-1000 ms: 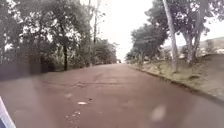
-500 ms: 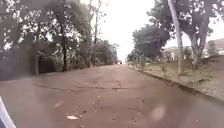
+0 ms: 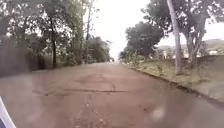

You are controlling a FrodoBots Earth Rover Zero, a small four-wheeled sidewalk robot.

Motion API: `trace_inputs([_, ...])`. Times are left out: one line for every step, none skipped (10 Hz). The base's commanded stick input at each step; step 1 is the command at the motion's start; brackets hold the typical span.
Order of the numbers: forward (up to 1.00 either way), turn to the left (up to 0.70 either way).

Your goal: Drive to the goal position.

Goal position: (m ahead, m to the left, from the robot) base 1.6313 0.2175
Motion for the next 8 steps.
trace_inputs([0.85,0.0])
trace_inputs([0.85,0.0])
trace_inputs([0.85,0.0])
trace_inputs([0.85,0.0])
trace_inputs([0.85,0.0])
trace_inputs([0.85,0.0])
trace_inputs([0.85,0.0])
trace_inputs([0.85,0.0])
